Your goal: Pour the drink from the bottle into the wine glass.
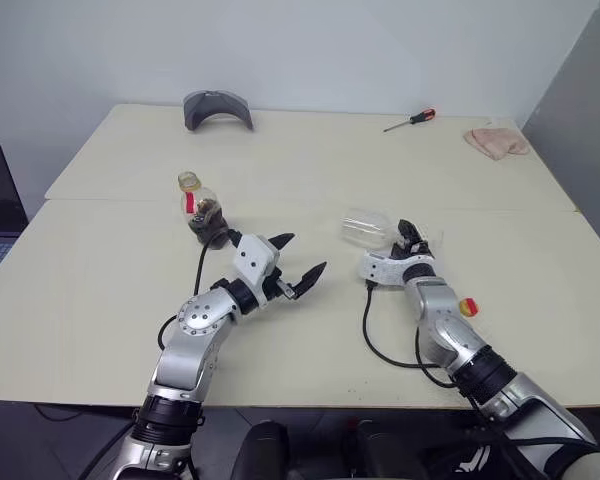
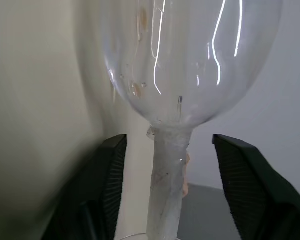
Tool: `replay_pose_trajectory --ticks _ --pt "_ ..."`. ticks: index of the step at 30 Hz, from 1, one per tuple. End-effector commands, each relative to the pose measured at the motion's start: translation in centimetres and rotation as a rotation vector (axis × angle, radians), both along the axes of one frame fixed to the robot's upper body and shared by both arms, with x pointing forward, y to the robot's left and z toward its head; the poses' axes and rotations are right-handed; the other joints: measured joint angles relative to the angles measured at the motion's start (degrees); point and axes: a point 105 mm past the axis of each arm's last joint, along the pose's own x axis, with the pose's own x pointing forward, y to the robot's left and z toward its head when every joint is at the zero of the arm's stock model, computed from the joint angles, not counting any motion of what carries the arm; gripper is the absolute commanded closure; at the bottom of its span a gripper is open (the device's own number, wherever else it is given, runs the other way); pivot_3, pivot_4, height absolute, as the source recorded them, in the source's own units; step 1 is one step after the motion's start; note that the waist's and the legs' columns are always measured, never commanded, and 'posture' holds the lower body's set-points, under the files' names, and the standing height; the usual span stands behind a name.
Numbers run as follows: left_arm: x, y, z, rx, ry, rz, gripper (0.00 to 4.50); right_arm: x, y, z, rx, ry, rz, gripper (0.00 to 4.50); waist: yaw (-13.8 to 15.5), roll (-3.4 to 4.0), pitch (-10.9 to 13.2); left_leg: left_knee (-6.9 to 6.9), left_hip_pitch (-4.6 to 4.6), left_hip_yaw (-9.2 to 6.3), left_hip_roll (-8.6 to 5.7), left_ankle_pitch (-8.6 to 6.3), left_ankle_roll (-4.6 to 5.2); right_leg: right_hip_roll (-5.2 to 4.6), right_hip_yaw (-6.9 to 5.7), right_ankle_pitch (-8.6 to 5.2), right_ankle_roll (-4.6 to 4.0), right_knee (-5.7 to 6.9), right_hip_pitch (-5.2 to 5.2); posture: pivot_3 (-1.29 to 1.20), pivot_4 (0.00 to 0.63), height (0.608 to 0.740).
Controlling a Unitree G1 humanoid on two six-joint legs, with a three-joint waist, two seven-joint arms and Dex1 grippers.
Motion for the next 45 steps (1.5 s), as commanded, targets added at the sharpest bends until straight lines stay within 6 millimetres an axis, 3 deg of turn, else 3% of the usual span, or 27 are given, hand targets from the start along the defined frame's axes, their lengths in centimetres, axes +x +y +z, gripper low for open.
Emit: replay_pose_trajectory --ticks 1,5,9,11,14,16,19,22,30,37,41,45 --pt "-0.2 -0.5 1.1 -0.006 -0.052 -0.014 0.0 0.6 -1.4 0.9 0.009 -0.01 -0.045 3.0 0.0 0.0 0.0 0.0 0.0 0.0 0.0 0.0 0.0 0.0 0.0 0.0 0.0 0.0 0.0 0.0 0.15 0.74" --pt "-0.3 -0.5 1.1 -0.009 -0.052 -0.012 0.0 0.3 -1.6 2.0 0.052 -0.024 -0.043 4.31 0.02 0.01 0.01 0.0 -0.01 -0.01 0.0 0.0 0.0 0.0 -0.01 0.0 0.0 0.0 0.0 0.0 0.15 0.74" --pt "-0.5 -0.3 1.0 -0.009 -0.05 -0.001 0.0 -0.8 -1.7 3.8 0.27 0.021 0.001 4.32 0.04 0.04 0.04 -0.03 -0.09 0.01 -0.02 0.0 0.0 -0.02 0.0 0.0 0.0 -0.01 -0.08 0.0 0.15 0.74" --pt "-0.5 -0.1 1.0 -0.008 -0.048 0.007 0.0 -1.4 -1.9 3.7 0.426 0.089 -0.014 4.32 0.0 0.04 0.04 -0.08 -0.14 0.0 -0.01 0.0 0.0 -0.02 0.0 0.01 -0.01 -0.01 -0.14 0.0 0.15 0.74" --pt "-0.5 0.4 1.0 0.0 -0.047 0.016 0.0 -2.4 0.3 4.6 0.903 0.211 0.122 4.32 -0.34 0.03 0.03 -0.18 -0.08 -0.02 0.02 0.0 0.0 0.02 -0.02 0.01 -0.01 0.0 -0.13 0.0 0.15 0.74" --pt "-0.4 0.6 1.2 0.004 -0.05 0.023 0.0 -2.7 0.8 5.7 1.102 0.208 0.203 4.32 -0.51 0.05 0.04 -0.27 0.02 -0.03 0.08 0.0 0.0 0.1 -0.01 0.01 -0.02 0.01 -0.1 0.0 0.15 0.74" --pt "-0.1 1.2 1.6 -0.002 -0.056 0.044 0.0 -3.1 1.2 6.2 1.165 0.222 0.27 4.32 -0.33 0.12 0.08 -0.4 0.06 -0.04 0.08 0.0 0.0 0.12 -0.01 0.02 -0.03 0.01 -0.13 0.0 0.15 0.74" --pt "0.0 1.8 2.2 -0.01 -0.061 0.068 0.0 -3.6 3.4 6.9 1.315 0.275 0.443 4.32 -0.28 0.11 0.09 -0.4 0.01 -0.01 0.04 0.0 0.0 0.07 0.0 0.08 -0.14 -0.05 -0.13 0.0 0.15 0.74" --pt "-0.8 2.9 3.1 -0.013 -0.067 0.1 0.0 -2.6 7.3 5.7 1.492 0.307 0.68 4.32 -0.35 0.12 0.09 -0.41 0.03 0.01 0.03 0.0 0.01 0.07 0.02 0.18 -0.31 -0.05 -0.13 0.0 0.15 0.74" --pt "-1.1 3.5 4.2 -0.008 -0.079 0.109 0.0 -1.2 9.6 4.1 1.518 0.334 0.725 4.32 -0.37 0.13 0.1 -0.41 0.04 0.0 0.05 0.0 0.0 0.07 0.02 0.19 -0.33 -0.04 -0.14 0.0 0.15 0.74" --pt "-1.4 3.2 4.9 -0.012 -0.086 0.092 0.0 -1.2 9.4 3.5 1.523 0.338 0.729 3.12 -0.3 0.13 0.1 -0.42 0.03 0.01 0.04 0.01 -0.01 0.05 0.02 0.19 -0.34 -0.04 -0.13 0.0 0.15 0.74" --pt "-2.1 2.5 6.0 0.002 -0.106 0.033 0.0 -2.7 8.4 1.0 1.474 0.433 0.717 1.74 -0.09 0.12 0.1 -0.41 0.03 0.0 0.02 0.01 -0.01 -0.01 0.0 0.19 -0.34 -0.04 -0.09 0.0 0.15 0.74"
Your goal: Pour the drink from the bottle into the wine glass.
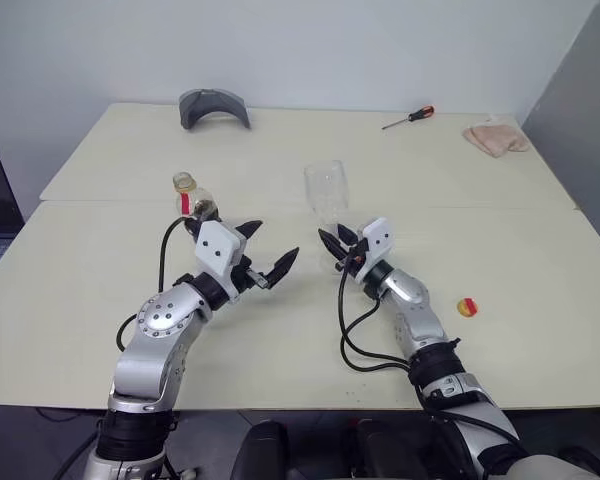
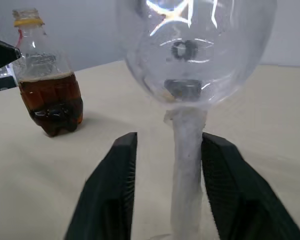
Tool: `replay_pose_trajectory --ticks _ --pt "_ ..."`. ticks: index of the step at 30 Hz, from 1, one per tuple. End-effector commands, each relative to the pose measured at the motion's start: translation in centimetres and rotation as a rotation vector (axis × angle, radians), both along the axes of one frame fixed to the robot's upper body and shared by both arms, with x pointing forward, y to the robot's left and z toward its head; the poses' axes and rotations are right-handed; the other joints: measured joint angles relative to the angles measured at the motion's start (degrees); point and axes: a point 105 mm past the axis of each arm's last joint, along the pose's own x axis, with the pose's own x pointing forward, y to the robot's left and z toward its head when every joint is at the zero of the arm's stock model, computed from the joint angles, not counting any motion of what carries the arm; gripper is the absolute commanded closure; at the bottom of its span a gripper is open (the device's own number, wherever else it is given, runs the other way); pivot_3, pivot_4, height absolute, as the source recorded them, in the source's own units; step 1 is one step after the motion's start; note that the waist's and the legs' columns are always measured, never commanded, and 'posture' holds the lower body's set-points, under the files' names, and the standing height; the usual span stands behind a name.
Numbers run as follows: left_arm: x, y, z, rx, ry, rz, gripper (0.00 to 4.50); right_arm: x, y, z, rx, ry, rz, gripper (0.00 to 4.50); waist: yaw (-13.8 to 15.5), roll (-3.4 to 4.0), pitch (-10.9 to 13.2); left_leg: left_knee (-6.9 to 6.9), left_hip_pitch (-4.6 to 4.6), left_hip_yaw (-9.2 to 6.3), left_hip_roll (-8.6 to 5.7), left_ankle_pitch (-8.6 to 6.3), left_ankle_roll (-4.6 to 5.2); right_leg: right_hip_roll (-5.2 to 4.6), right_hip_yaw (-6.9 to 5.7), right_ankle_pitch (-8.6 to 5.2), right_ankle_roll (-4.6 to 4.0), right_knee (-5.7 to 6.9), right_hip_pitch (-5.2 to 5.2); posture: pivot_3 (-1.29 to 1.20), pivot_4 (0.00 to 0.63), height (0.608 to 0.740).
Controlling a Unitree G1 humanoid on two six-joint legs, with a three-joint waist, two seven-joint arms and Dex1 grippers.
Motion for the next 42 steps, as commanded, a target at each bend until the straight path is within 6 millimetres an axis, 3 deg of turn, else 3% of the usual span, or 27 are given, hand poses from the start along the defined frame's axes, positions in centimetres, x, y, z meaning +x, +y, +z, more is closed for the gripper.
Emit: replay_pose_trajectory --ticks 1,5,7,10,17,23,28,30,35,42 --pt "-1.0 -0.9 2.9 0.013 -0.086 -0.079 0.0 -1.4 -0.9 -1.0 -0.038 0.0 0.041 1.38 0.12 0.0 0.0 0.0 0.0 -0.01 0.0 0.0 0.0 -0.01 -0.01 0.0 0.0 -0.01 0.01 0.0 0.15 0.74" --pt "-1.2 -1.2 4.1 0.023 -0.113 -0.106 0.0 -1.7 -1.8 -2.6 -0.088 0.052 0.006 0.04 -0.01 0.01 0.0 0.01 0.05 0.01 -0.01 0.01 -0.01 -0.02 0.0 0.01 -0.01 0.03 0.02 0.0 0.15 0.74" --pt "-1.1 -1.2 4.9 0.029 -0.134 -0.114 0.0 -1.7 -2.2 -3.5 -0.116 0.089 -0.021 0.04 -0.16 0.01 0.0 0.0 0.07 0.0 0.0 0.01 -0.01 0.0 0.0 0.01 -0.02 0.05 0.01 0.0 0.15 0.74" --pt "-1.0 -1.4 5.9 0.025 -0.162 -0.115 0.0 -1.7 -2.1 -3.1 -0.111 0.094 -0.044 0.04 -0.14 0.01 0.0 -0.01 0.07 -0.03 0.03 0.01 -0.02 0.04 -0.01 0.01 -0.02 0.05 0.01 0.0 0.15 0.74" --pt "-1.1 -1.2 5.8 0.013 -0.146 -0.099 0.0 -2.4 -1.3 -2.9 -0.125 0.126 -0.027 0.04 -0.13 0.01 0.0 -0.01 0.06 0.01 0.0 0.01 -0.02 0.02 0.02 0.0 -0.02 0.02 0.01 0.0 0.15 0.74" --pt "-1.2 -0.4 4.3 0.029 -0.085 -0.076 0.0 -3.6 -2.9 -0.1 -0.05 0.199 -0.011 0.04 -0.08 0.01 0.01 -0.01 0.04 0.0 0.01 0.01 -0.02 0.01 0.02 0.0 -0.01 0.03 -0.01 0.0 0.15 0.74" --pt "-1.3 0.9 1.3 0.071 0.026 -0.061 0.0 -4.0 -4.6 1.7 0.07 0.38 -0.028 0.04 -0.11 0.02 0.01 -0.03 0.05 0.01 0.02 0.01 -0.02 0.0 0.02 0.0 -0.01 0.02 -0.01 0.0 0.15 0.74" --pt "-1.4 1.2 0.6 0.079 0.047 -0.058 0.0 -4.0 -4.6 1.4 0.095 0.5 -0.026 0.04 -0.11 0.02 0.01 -0.04 0.05 -0.01 0.02 0.01 -0.02 0.0 0.0 0.0 -0.02 0.03 -0.02 0.0 0.15 0.74" --pt "-2.5 1.2 -1.9 0.156 0.123 -0.117 0.0 -1.9 -4.0 2.9 0.382 0.733 -0.056 0.04 -0.28 0.07 0.04 -0.08 0.04 0.02 0.04 0.01 -0.02 0.02 0.02 0.0 -0.08 0.06 -0.09 0.0 0.15 0.74" --pt "-2.1 1.3 -1.4 0.136 0.106 -0.109 0.0 1.5 -3.8 3.4 0.555 0.851 -0.119 0.04 0.13 0.07 0.04 -0.07 -0.08 0.03 -0.05 0.0 0.0 -0.05 0.01 0.0 -0.08 -0.06 -0.1 0.0 0.15 0.74"
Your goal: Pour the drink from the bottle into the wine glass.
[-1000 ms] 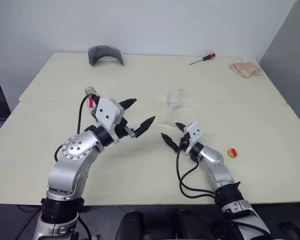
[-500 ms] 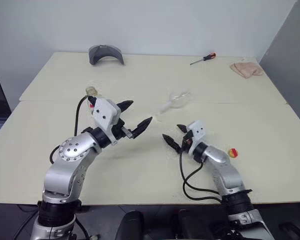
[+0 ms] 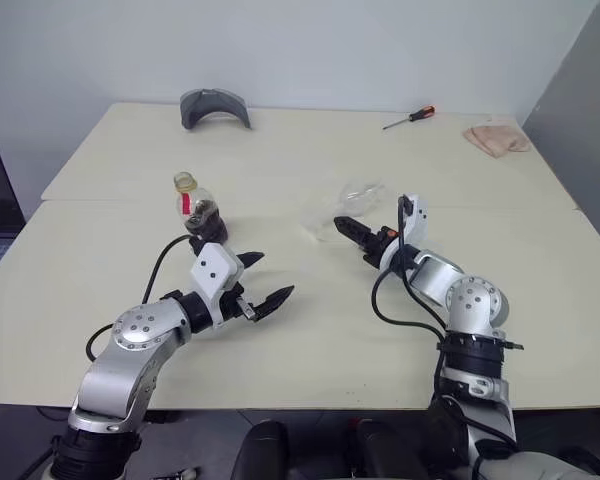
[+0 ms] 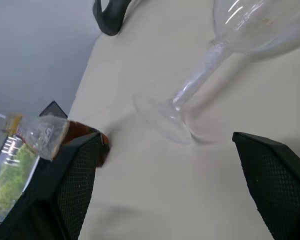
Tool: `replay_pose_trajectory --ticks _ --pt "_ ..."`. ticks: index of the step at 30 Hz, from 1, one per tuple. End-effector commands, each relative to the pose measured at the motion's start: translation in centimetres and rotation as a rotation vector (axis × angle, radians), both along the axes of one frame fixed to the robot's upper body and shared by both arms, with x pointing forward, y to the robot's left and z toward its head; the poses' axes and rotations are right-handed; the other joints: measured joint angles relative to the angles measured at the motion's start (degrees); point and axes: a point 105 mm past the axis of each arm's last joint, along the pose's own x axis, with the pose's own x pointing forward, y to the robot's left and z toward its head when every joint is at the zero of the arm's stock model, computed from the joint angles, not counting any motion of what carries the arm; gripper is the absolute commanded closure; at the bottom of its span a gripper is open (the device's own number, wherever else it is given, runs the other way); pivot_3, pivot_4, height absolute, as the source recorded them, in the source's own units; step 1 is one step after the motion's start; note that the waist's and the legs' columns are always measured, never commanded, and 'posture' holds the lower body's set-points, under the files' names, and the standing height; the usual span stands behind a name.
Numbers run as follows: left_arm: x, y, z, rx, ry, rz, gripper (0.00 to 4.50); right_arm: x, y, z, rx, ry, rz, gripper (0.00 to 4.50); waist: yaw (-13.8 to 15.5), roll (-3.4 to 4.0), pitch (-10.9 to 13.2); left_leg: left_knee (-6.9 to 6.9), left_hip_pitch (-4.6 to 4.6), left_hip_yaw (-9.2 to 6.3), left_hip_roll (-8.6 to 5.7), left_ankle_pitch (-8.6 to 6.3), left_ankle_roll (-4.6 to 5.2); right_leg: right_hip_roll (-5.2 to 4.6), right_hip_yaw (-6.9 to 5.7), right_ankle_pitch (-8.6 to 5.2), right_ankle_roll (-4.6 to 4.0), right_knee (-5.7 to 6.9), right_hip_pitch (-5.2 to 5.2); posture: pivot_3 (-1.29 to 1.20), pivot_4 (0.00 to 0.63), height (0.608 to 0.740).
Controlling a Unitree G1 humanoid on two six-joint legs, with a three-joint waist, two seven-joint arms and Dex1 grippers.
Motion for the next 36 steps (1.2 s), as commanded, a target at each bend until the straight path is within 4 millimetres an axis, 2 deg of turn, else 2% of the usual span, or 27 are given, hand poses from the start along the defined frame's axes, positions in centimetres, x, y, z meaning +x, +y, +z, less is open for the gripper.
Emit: replay_pose_trajectory --ticks 1,5,9,15,19,24,30,33,36 --pt "0.5 0.1 1.6 -0.024 -0.069 0.009 0.0 1.3 -0.1 0.7 0.06 0.015 -0.027 0.04 -0.04 0.0 0.0 0.01 -0.03 0.02 -0.01 0.0 0.0 -0.01 0.02 0.0 0.0 -0.01 -0.01 0.0 0.15 0.74" --pt "1.1 0.5 2.2 -0.076 -0.075 0.046 0.0 2.2 1.1 0.4 0.094 0.023 -0.018 0.04 -0.29 0.01 0.01 0.0 -0.02 0.02 0.01 0.0 0.01 0.02 0.01 0.01 0.01 0.02 -0.04 0.0 0.15 0.74" --pt "0.9 0.1 2.3 -0.107 -0.049 0.027 0.0 3.4 1.9 0.1 0.134 0.024 -0.043 0.04 -0.46 0.01 0.01 -0.04 -0.01 0.0 0.07 0.0 0.01 0.09 0.01 0.0 0.01 0.03 -0.05 0.0 0.15 0.74" --pt "0.7 0.3 1.9 -0.089 -0.031 0.021 0.0 4.7 3.9 -0.3 0.158 0.03 -0.024 0.04 -0.47 0.03 0.02 -0.05 -0.01 0.02 0.07 0.0 0.01 0.09 0.02 0.01 0.0 0.02 -0.06 0.0 0.15 0.74" --pt "0.7 0.2 2.0 -0.084 -0.033 0.016 0.0 5.8 5.2 0.1 0.155 0.009 -0.033 0.04 -0.47 0.04 0.03 -0.05 -0.01 0.01 0.07 0.0 0.01 0.09 0.01 0.01 0.0 0.02 -0.06 0.0 0.15 0.74" --pt "0.6 0.1 2.1 -0.074 -0.036 0.014 0.0 7.1 5.5 0.9 0.145 -0.017 -0.078 0.04 -0.45 0.04 0.03 -0.06 -0.02 0.01 0.07 0.0 0.01 0.09 0.01 0.01 -0.01 0.0 -0.05 0.0 0.15 0.74" --pt "0.4 -0.1 2.2 -0.065 -0.04 0.018 0.0 7.5 6.1 1.1 0.118 -0.033 -0.087 0.04 -0.44 0.04 0.04 -0.07 -0.04 0.02 0.06 -0.01 0.01 0.06 0.01 0.01 -0.01 -0.02 -0.05 0.0 0.15 0.74" --pt "0.3 -0.3 2.1 -0.062 -0.041 0.017 0.0 7.6 6.2 1.0 0.152 -0.014 -0.113 0.61 -0.44 0.05 0.04 -0.07 -0.03 0.02 0.07 0.0 0.01 0.05 0.01 0.01 -0.01 -0.01 -0.05 0.0 0.15 0.74" --pt "0.2 -0.5 2.1 -0.059 -0.04 0.013 0.0 7.7 6.1 1.0 0.219 0.019 -0.138 1.69 -0.43 0.05 0.04 -0.07 -0.03 0.01 0.07 0.0 0.01 0.05 0.0 0.01 -0.02 0.0 -0.05 0.0 0.15 0.74"
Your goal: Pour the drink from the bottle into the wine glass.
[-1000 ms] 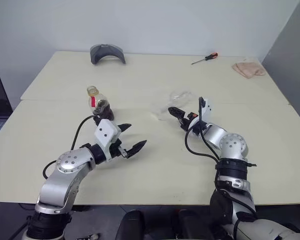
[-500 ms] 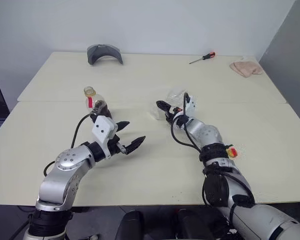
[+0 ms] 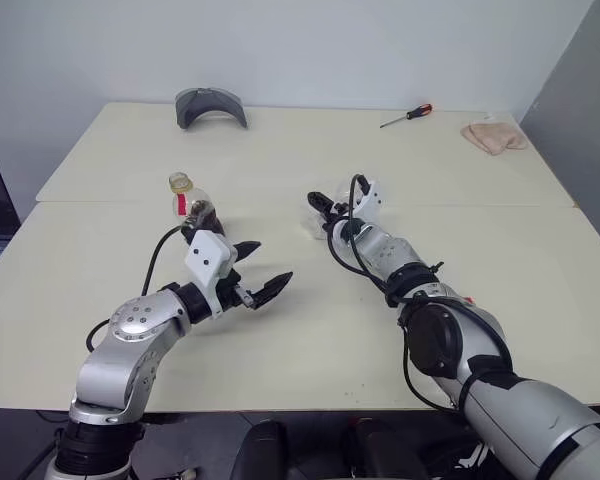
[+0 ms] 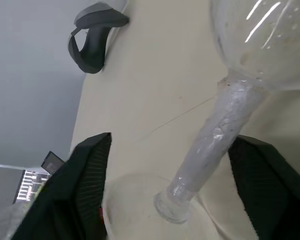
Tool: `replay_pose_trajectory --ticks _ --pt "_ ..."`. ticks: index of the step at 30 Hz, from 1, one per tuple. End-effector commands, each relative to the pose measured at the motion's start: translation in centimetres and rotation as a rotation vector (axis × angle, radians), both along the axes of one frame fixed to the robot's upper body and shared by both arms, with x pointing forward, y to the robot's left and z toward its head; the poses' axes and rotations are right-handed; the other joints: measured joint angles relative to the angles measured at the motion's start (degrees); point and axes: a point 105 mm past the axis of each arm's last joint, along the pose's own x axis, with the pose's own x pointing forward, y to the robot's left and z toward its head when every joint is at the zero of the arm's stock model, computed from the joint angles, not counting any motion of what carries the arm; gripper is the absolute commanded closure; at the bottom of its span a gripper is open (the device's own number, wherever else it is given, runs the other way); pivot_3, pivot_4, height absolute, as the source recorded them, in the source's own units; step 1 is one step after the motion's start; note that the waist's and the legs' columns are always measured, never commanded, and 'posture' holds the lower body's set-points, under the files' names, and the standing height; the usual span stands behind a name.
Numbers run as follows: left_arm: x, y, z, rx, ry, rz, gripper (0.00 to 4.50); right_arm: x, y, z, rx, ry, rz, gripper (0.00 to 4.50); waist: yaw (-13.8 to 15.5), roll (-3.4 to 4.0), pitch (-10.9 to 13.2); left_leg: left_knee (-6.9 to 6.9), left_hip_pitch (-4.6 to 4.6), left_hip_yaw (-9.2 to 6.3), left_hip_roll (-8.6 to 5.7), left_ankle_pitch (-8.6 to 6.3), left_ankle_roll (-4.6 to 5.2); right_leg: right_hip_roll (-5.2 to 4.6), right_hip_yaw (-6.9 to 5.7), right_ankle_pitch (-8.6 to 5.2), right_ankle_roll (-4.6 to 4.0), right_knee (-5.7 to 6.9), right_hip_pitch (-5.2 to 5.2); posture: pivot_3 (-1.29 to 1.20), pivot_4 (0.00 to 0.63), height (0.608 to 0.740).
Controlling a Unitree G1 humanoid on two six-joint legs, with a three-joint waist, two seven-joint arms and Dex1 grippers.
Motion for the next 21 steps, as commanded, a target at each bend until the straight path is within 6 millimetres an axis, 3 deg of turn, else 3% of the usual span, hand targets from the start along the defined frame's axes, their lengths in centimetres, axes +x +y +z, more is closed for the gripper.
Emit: replay_pose_trajectory --ticks 1,6,8,15,17,21 --pt "-0.5 -0.6 0.8 0.014 -0.036 -0.023 0.0 0.5 0.0 1.9 0.105 -0.014 -0.037 2.06 0.01 0.0 0.0 0.0 0.0 0.0 0.0 0.0 0.0 0.0 0.0 0.0 0.0 0.0 0.0 0.0 0.15 0.74" --pt "-0.4 -0.9 0.6 0.015 -0.034 -0.034 0.0 0.5 -0.1 2.1 0.206 0.009 -0.039 3.91 0.02 0.01 0.01 0.0 -0.01 0.01 0.0 0.0 0.0 -0.01 0.0 0.0 0.0 -0.01 0.0 0.0 0.15 0.74" --pt "-0.3 -1.1 0.6 0.012 -0.033 -0.041 0.0 0.4 -0.1 2.0 0.198 -0.005 -0.019 4.4 0.01 0.03 0.04 0.0 -0.02 0.01 0.0 0.0 0.0 -0.01 0.0 0.0 0.0 -0.01 -0.02 0.0 0.15 0.74" --pt "-0.2 -1.5 0.5 0.006 -0.034 -0.055 0.0 -0.2 -0.9 1.6 0.027 -0.142 0.075 4.42 0.03 0.04 0.06 -0.01 -0.04 0.0 -0.01 0.0 0.0 -0.02 -0.01 0.0 0.0 -0.03 -0.01 0.0 0.15 0.74" --pt "-0.2 -1.7 0.5 0.003 -0.036 -0.06 0.0 -0.9 -1.4 2.0 -0.111 -0.273 0.122 4.42 0.05 0.04 0.06 -0.02 -0.05 0.0 -0.01 0.0 0.0 -0.03 -0.01 0.0 0.0 -0.04 -0.01 0.0 0.15 0.74" --pt "-0.1 -1.9 0.4 0.001 -0.037 -0.07 0.0 -2.7 -3.3 2.0 -0.195 -0.348 0.11 4.42 0.19 0.05 0.06 -0.02 -0.11 -0.03 -0.01 0.0 0.0 -0.04 -0.03 -0.01 0.01 -0.03 -0.04 0.0 0.15 0.74"
